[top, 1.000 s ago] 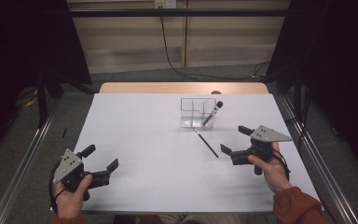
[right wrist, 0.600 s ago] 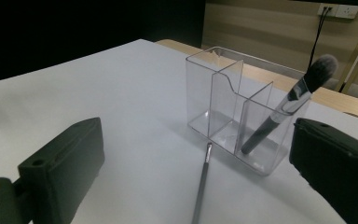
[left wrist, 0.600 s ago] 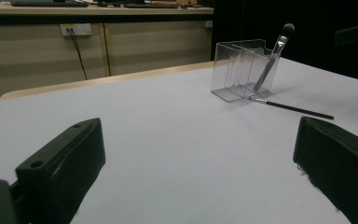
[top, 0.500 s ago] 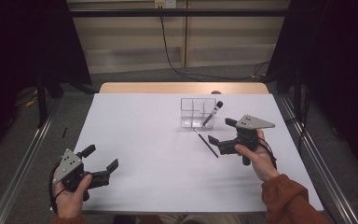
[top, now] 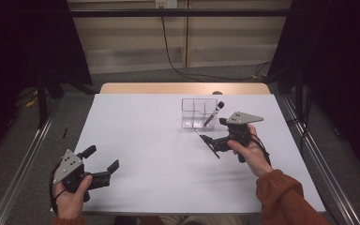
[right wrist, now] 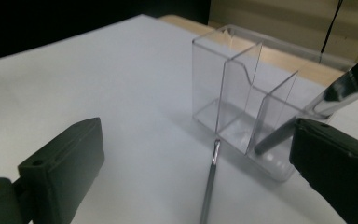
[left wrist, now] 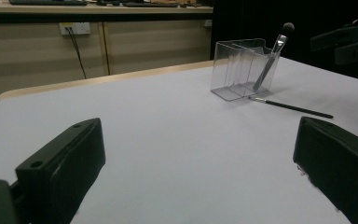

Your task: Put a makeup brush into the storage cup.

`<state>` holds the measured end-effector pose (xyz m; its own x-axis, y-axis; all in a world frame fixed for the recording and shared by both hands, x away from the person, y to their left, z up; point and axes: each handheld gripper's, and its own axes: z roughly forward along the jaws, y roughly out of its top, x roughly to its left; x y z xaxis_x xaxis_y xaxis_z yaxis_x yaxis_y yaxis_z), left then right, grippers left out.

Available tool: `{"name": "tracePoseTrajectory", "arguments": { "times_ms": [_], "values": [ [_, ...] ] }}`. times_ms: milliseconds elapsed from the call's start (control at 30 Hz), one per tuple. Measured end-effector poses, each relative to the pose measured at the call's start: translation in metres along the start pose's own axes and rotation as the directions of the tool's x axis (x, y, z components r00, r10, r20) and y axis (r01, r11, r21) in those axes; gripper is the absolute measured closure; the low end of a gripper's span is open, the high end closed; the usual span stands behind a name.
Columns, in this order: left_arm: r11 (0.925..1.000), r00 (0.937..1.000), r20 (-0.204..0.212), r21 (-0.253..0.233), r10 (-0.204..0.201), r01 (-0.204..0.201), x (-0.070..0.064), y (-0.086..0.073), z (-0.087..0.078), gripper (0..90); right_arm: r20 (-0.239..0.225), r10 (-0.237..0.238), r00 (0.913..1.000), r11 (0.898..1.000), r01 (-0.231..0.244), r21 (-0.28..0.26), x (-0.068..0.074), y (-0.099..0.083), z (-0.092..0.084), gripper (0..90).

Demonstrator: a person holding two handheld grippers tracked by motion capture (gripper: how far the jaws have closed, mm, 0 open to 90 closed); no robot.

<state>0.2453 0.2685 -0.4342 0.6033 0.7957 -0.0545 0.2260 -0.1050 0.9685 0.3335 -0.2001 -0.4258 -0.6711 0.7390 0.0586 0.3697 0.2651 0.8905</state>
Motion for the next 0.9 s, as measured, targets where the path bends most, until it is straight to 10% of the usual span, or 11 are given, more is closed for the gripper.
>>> {"name": "tracePoseTrajectory", "arguments": {
  "times_ms": [600,900],
  "values": [
    [1.0,1.0,-0.002,0.001,0.002,-0.002,0.001,0.0,-0.001,2.2,-0.02,-0.016,0.9997,0.988,0.019,0.154,0.0,0.015,0.021,4.3],
    [1.0,1.0,0.002,0.006,-0.003,0.003,0.001,0.0,0.0,2.2,-0.057,-0.004,0.9984,0.951,0.021,0.308,-0.006,0.025,0.028,2.9]
  ]
}}
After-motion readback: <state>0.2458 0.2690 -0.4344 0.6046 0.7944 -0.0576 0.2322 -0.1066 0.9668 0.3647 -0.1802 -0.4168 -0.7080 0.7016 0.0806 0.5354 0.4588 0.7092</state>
